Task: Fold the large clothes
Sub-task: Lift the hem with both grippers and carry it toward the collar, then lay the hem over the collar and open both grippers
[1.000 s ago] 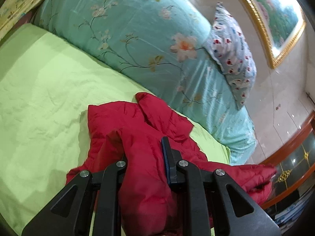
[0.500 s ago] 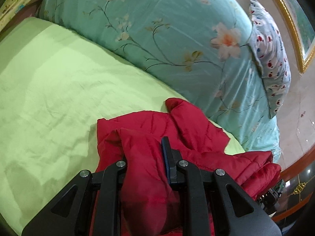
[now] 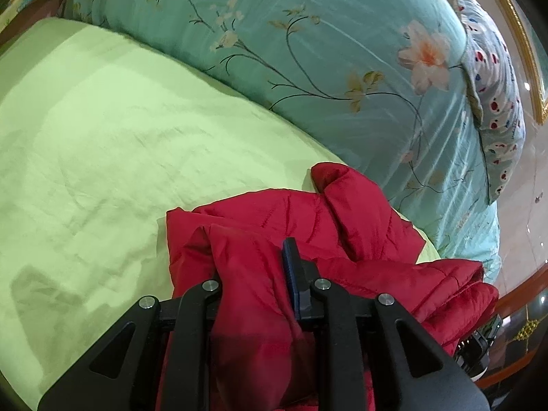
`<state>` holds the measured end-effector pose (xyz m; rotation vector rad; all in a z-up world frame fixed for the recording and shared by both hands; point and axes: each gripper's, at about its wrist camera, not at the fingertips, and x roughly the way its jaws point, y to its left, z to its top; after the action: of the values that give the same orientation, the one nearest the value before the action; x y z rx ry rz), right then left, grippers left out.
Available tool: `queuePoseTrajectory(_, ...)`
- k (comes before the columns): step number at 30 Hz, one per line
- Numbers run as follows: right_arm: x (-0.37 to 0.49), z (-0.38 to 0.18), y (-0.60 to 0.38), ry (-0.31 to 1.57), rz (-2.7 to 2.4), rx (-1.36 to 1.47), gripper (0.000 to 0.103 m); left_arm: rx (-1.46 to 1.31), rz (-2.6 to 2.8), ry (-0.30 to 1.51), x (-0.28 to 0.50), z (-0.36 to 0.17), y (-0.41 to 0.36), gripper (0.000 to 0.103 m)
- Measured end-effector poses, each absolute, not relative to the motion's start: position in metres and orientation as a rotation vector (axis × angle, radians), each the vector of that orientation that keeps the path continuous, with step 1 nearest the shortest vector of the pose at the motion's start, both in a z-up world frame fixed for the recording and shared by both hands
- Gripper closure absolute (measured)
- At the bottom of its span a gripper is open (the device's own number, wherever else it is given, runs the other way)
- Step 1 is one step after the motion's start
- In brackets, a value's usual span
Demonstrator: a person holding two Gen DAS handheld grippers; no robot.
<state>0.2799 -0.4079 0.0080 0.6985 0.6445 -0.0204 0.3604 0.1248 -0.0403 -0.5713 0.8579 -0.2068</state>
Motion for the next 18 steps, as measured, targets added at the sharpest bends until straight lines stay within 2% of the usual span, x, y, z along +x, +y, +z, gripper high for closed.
queuePoseTrajectory(7, 0.294, 0.001, -0.408, 0.654, -0.052, 0.685, 0.087, -0.466, -0.190, 0.854, 0.369, -0.038, 0.114, 0.083)
queuePoseTrajectory(12, 0.298, -0.004, -0.409, 0.656, -0.066, 0.683, 0.087, -0.490, -0.224, 0.867, 0.369, -0.035, 0.121, 0.082)
queuePoseTrajectory(15, 0.299, -0.005, -0.408, 0.656, -0.074, 0.677, 0.087, -0.488, -0.247, 0.832, 0.353, -0.021, 0.127, 0.076)
queuePoseTrajectory(18, 0.301, -0.006, -0.407, 0.658, -0.086, 0.671, 0.087, -0.476, -0.241, 0.774, 0.328, 0.001, 0.135, 0.065)
